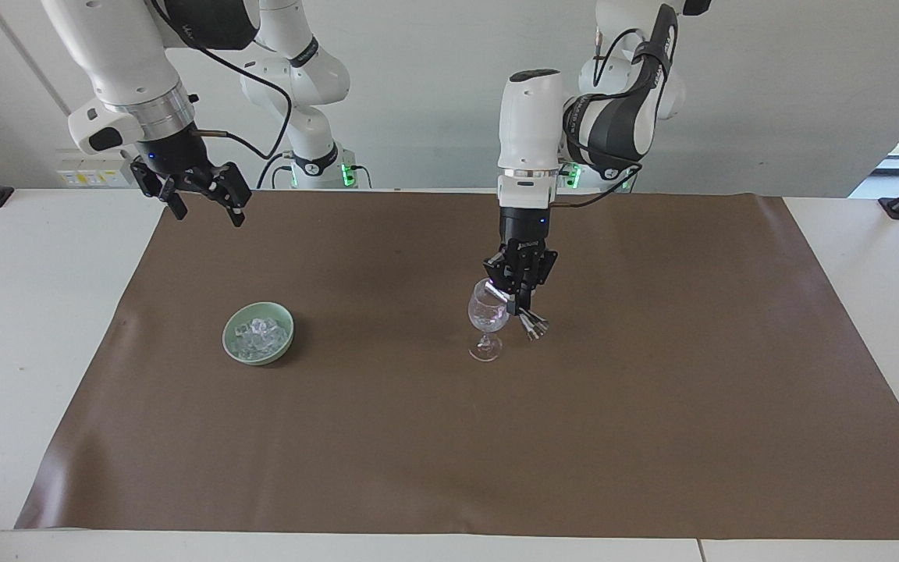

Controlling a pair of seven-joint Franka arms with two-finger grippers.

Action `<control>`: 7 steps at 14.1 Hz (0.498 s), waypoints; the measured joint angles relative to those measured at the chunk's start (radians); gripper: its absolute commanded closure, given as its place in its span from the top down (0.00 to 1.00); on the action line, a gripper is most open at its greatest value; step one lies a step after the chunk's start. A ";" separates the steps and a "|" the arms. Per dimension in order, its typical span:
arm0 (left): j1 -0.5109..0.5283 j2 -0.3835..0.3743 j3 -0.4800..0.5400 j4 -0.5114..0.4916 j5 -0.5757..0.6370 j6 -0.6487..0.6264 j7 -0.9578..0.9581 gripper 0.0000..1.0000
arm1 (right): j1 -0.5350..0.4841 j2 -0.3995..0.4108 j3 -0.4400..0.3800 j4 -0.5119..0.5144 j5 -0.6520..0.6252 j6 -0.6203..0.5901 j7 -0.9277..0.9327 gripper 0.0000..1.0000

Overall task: Pour wine and add ice with both arms
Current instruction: 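Tilt the jigger over the clear glass with the left gripper to pour, then carry the jigger back and lower it to its spot with the left gripper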

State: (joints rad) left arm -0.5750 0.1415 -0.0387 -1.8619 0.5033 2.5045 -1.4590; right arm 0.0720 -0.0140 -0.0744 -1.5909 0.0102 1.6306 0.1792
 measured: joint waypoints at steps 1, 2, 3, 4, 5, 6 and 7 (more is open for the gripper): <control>0.000 0.000 0.002 0.001 0.000 0.000 -0.001 0.00 | 0.000 0.000 0.000 0.000 0.000 0.000 0.000 1.00; 0.000 0.000 0.005 0.001 -0.002 0.000 -0.002 0.00 | 0.000 0.000 0.000 0.000 0.000 0.000 0.000 1.00; 0.003 0.000 0.008 0.001 -0.015 0.000 -0.004 0.00 | 0.000 0.000 0.000 0.000 0.000 0.000 0.000 1.00; 0.008 0.000 0.012 0.001 -0.046 0.000 -0.004 0.00 | 0.000 0.000 0.000 0.000 0.000 0.000 0.000 1.00; 0.014 0.001 0.016 0.000 -0.092 0.000 -0.004 0.00 | 0.000 0.000 0.000 0.000 0.000 0.000 0.000 1.00; 0.022 0.001 0.017 0.000 -0.145 0.002 -0.003 0.00 | 0.000 0.000 0.000 0.000 0.000 0.000 0.000 1.00; 0.031 0.002 0.018 0.000 -0.204 0.004 -0.002 0.00 | 0.000 0.000 0.000 0.000 0.000 0.000 0.000 1.00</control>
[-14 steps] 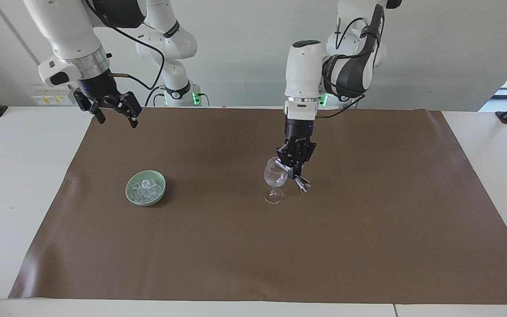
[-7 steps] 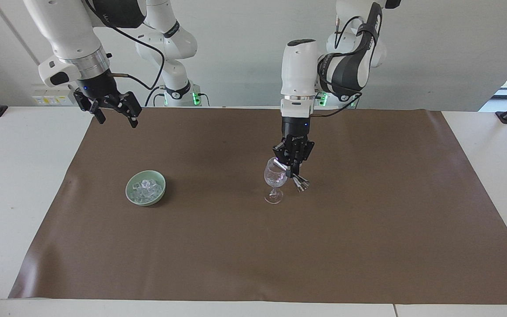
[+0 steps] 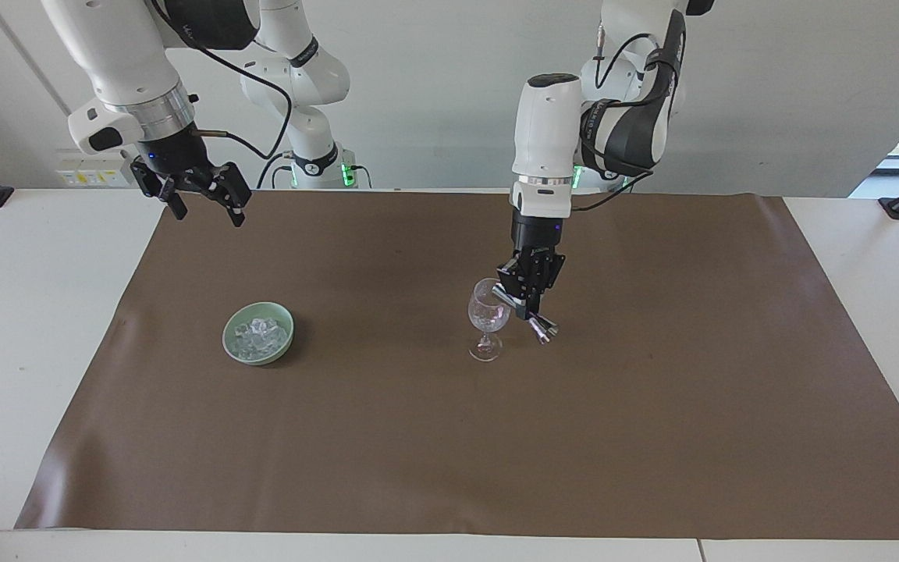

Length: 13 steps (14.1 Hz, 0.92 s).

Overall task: Pour wine and add ice with both arms
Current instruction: 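Carry the jigger back and lower it to its spot with the left gripper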

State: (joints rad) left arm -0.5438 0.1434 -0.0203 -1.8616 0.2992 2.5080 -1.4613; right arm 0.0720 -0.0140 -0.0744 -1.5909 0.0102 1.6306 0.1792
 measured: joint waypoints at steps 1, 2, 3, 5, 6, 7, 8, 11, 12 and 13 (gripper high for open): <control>0.010 0.002 0.001 0.000 -0.056 0.002 0.000 0.00 | 0.000 0.000 0.000 0.000 0.000 0.000 0.000 1.00; 0.023 0.004 0.001 0.000 -0.109 0.003 0.001 0.00 | 0.000 0.000 0.000 0.000 0.000 0.000 0.000 1.00; 0.037 0.007 0.002 -0.001 -0.170 0.005 0.005 0.00 | 0.000 0.000 0.000 0.000 0.000 0.000 0.000 1.00; 0.069 0.011 0.002 -0.001 -0.298 0.005 0.028 0.00 | 0.000 0.000 0.000 0.000 0.000 0.000 0.000 1.00; 0.089 0.013 0.003 -0.001 -0.373 0.005 0.050 0.00 | 0.000 0.000 0.000 0.000 0.000 0.000 0.000 1.00; 0.115 0.015 0.004 -0.002 -0.458 0.005 0.077 0.00 | 0.000 0.000 0.000 0.000 0.000 0.000 0.000 1.00; 0.147 0.018 0.004 -0.003 -0.541 0.003 0.111 0.00 | 0.000 0.000 0.000 0.000 0.000 0.000 0.000 1.00; 0.244 0.021 0.006 -0.006 -0.737 -0.040 0.226 0.00 | 0.000 0.000 0.000 0.000 0.000 0.000 0.000 1.00; 0.283 0.022 0.007 -0.006 -0.814 -0.060 0.270 0.00 | 0.000 0.000 0.000 0.000 0.000 0.000 0.000 1.00; 0.322 0.024 0.008 -0.007 -0.880 -0.086 0.312 0.00 | 0.000 0.000 0.000 0.000 0.000 0.000 0.000 1.00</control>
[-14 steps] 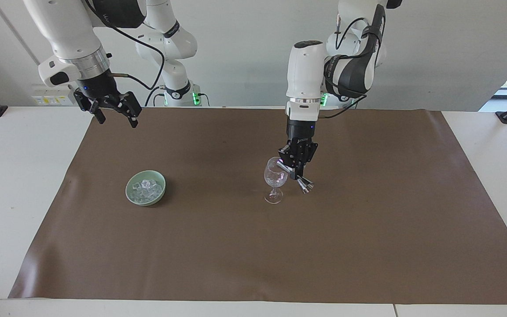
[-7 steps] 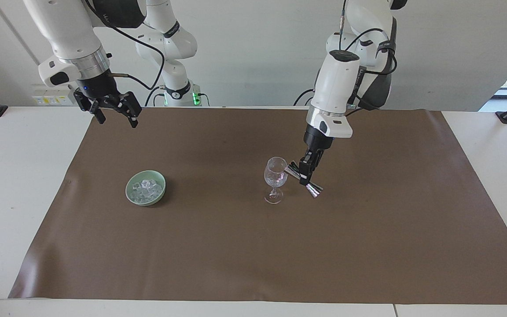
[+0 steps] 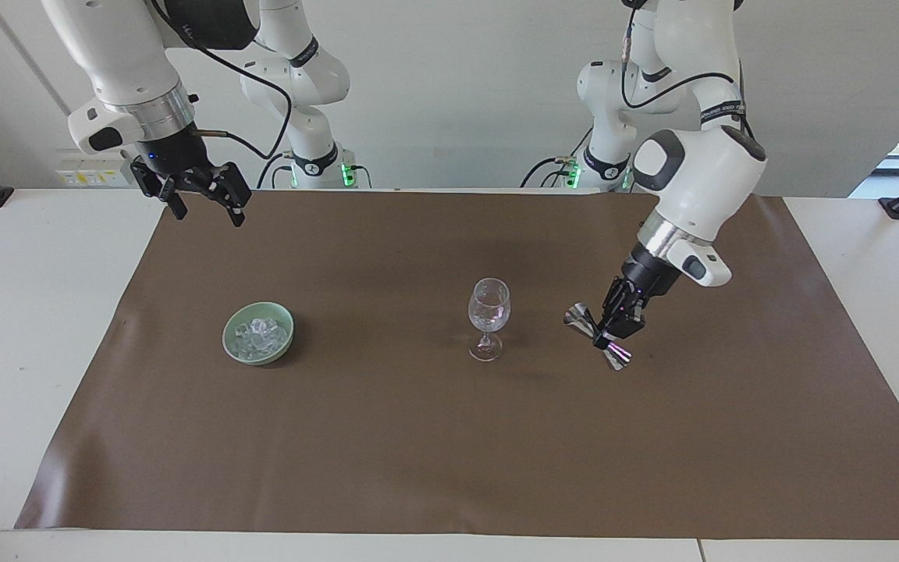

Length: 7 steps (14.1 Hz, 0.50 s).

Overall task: Pour wine and add ice with both arms
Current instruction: 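Carry the jigger back and lower it to its spot with the left gripper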

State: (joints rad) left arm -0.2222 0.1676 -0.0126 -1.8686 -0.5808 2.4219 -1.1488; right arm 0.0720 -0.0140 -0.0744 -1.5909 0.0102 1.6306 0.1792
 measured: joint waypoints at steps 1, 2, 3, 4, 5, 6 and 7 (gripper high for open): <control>0.039 0.003 0.001 -0.001 -0.056 -0.027 0.033 0.00 | 0.000 0.000 0.000 0.000 0.000 0.000 0.000 1.00; 0.074 0.008 0.001 -0.003 -0.104 -0.050 0.047 0.00 | 0.000 0.000 0.000 0.000 0.000 0.000 0.000 1.00; 0.108 0.015 0.001 -0.004 -0.152 -0.072 0.055 0.00 | 0.000 0.000 0.000 0.000 0.000 0.000 0.000 1.00; 0.139 0.024 0.000 -0.004 -0.199 -0.090 0.064 0.00 | 0.000 0.000 0.000 0.000 0.000 0.000 0.000 1.00; 0.167 0.032 0.000 -0.005 -0.243 -0.108 0.075 0.00 | 0.000 0.000 0.000 0.000 0.000 0.000 0.000 1.00; 0.194 0.040 0.000 -0.005 -0.285 -0.130 0.085 0.00 | 0.000 0.000 0.000 0.000 0.000 0.000 0.000 1.00; 0.221 0.049 0.000 -0.006 -0.322 -0.153 0.092 0.00 | 0.000 0.000 0.001 0.000 0.000 0.000 0.000 1.00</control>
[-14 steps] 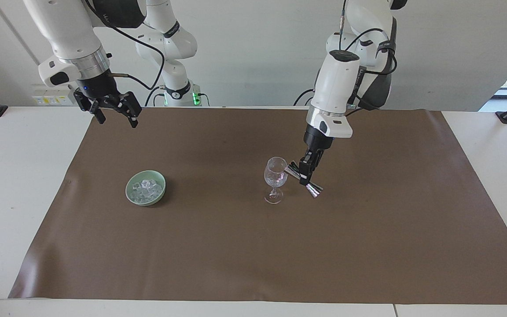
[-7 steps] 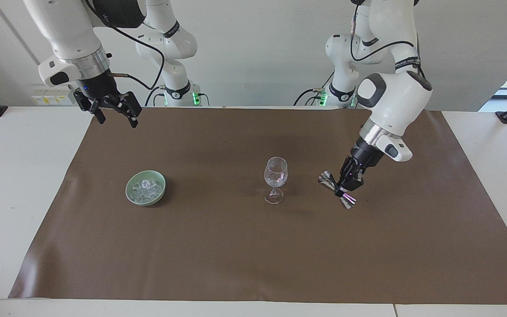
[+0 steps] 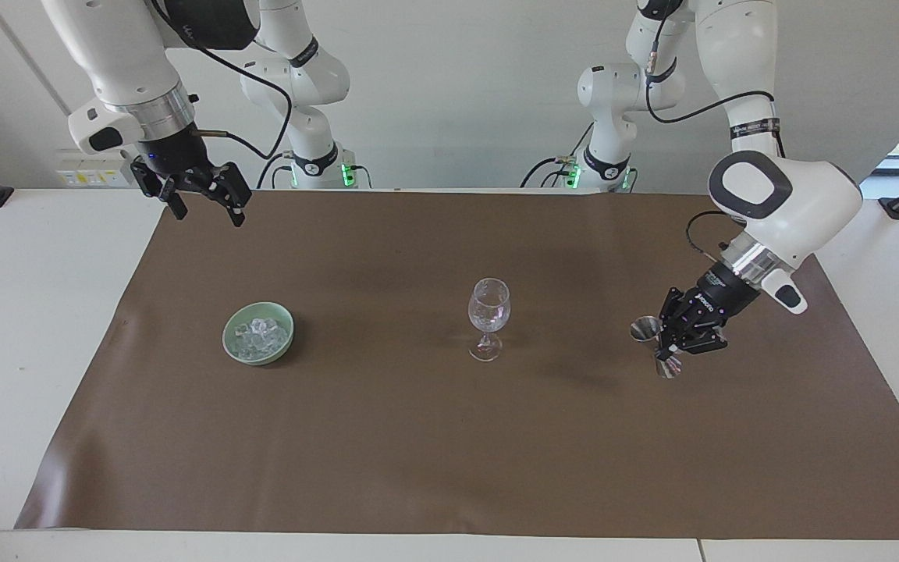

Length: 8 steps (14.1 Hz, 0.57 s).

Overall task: Pour wine and add ice with both arms
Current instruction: 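Carry the jigger back and lower it to its spot with the left gripper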

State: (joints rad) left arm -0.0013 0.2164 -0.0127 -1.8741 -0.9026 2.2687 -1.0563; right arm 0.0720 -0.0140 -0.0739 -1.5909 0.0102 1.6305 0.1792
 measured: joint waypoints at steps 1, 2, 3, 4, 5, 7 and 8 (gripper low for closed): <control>0.028 0.010 0.000 -0.001 -0.035 -0.024 0.010 0.00 | 0.000 0.000 0.001 0.000 0.000 0.000 0.000 1.00; 0.061 0.022 0.000 -0.002 -0.077 -0.050 0.019 0.00 | 0.001 0.000 0.004 0.000 0.000 0.001 -0.007 1.00; 0.094 0.035 0.000 -0.006 -0.118 -0.070 0.032 0.00 | 0.002 0.000 0.011 0.000 0.000 0.005 -0.021 1.00; 0.123 0.045 0.000 -0.012 -0.149 -0.086 0.048 0.00 | 0.004 0.000 0.014 0.000 0.000 0.011 -0.037 1.00; 0.145 0.052 0.000 -0.020 -0.177 -0.102 0.060 0.00 | 0.005 0.000 0.015 -0.002 0.000 0.013 -0.055 1.00; 0.177 0.062 0.000 -0.046 -0.229 -0.108 0.067 0.00 | 0.003 0.007 0.013 -0.010 0.000 0.025 -0.078 1.00; 0.190 0.064 0.000 -0.060 -0.254 -0.108 0.068 0.00 | 0.002 0.014 0.012 -0.017 0.000 0.038 -0.088 1.00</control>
State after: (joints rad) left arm 0.1890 0.2806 -0.0128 -1.9346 -1.1569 2.1606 -0.9880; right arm 0.0740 -0.0001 -0.0621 -1.6079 0.0102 1.6689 0.0916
